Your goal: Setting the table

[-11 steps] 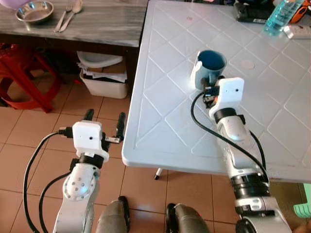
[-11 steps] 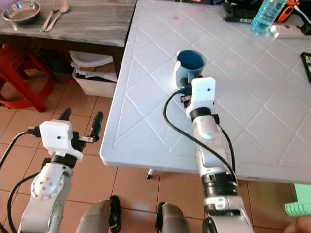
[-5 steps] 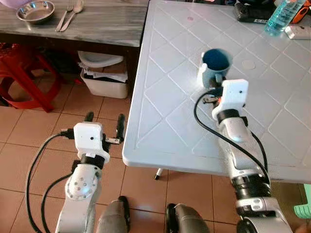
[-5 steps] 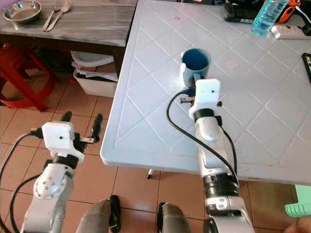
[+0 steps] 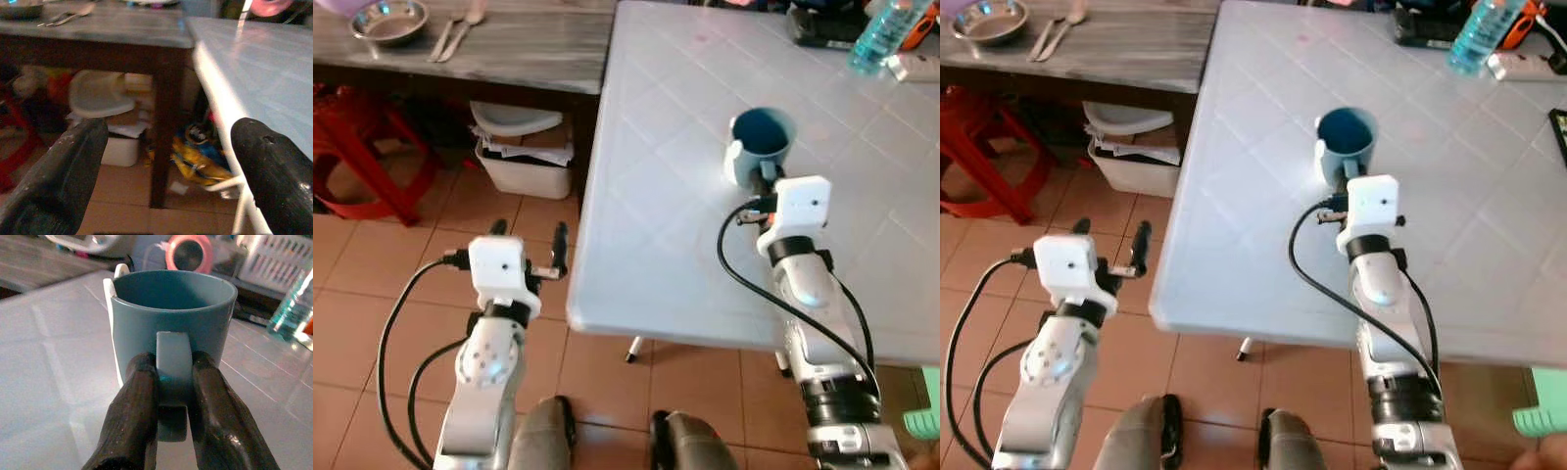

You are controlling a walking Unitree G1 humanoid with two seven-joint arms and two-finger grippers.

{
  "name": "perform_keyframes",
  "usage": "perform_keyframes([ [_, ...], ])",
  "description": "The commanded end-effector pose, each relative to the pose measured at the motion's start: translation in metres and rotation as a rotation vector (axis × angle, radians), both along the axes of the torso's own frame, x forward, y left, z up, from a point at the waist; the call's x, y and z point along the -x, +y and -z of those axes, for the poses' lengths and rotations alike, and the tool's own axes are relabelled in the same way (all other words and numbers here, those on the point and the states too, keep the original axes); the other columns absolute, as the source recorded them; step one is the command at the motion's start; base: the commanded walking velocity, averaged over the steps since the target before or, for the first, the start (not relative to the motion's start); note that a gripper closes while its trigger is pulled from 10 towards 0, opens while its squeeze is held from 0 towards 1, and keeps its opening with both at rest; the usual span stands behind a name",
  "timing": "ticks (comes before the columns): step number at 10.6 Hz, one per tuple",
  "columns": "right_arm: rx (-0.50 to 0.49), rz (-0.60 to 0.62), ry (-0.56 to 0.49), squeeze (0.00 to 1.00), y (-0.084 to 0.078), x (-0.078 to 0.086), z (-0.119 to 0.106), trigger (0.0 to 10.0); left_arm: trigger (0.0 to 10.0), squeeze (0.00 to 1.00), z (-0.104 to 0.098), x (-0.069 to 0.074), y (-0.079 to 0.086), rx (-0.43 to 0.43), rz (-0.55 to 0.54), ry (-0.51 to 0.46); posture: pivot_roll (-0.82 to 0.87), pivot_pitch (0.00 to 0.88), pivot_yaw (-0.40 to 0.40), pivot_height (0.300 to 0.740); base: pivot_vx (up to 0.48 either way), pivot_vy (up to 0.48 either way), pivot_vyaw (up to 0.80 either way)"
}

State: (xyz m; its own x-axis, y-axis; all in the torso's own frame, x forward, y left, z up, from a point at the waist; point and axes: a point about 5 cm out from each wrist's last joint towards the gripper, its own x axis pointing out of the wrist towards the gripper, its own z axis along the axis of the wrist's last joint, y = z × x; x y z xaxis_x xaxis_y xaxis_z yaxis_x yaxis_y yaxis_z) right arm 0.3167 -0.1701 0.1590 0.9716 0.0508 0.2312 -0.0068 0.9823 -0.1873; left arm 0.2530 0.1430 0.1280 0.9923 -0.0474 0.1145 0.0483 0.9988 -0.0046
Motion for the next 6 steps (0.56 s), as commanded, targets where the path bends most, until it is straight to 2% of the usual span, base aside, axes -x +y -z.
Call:
perform_keyframes([
  [1,0.01,-0.063,-0.039,0.0,0.013,0.004,-0.008,10.0,10.0,0.0,0.005,0.002,0.009,-0.013,-0.014,0.03,0.03,0.219,-0.031,0.74,0.0,0.48,0.0],
  [5,0.024,-0.077,-0.026,0.0,0.02,0.016,-0.006,10.0,10.0,0.0,0.002,-0.004,0.018,-0.054,-0.089,-0.001,0.02,0.205,-0.037,0.74,0.0,0.475,0.0],
  [6,0.067,-0.028,-0.011,0.0,0.019,0.02,-0.001,10.0,10.0,0.0,0.001,-0.006,0.02,-0.059,-0.097,-0.004,0.02,0.202,-0.04,0.74,0.0,0.454,0.0],
])
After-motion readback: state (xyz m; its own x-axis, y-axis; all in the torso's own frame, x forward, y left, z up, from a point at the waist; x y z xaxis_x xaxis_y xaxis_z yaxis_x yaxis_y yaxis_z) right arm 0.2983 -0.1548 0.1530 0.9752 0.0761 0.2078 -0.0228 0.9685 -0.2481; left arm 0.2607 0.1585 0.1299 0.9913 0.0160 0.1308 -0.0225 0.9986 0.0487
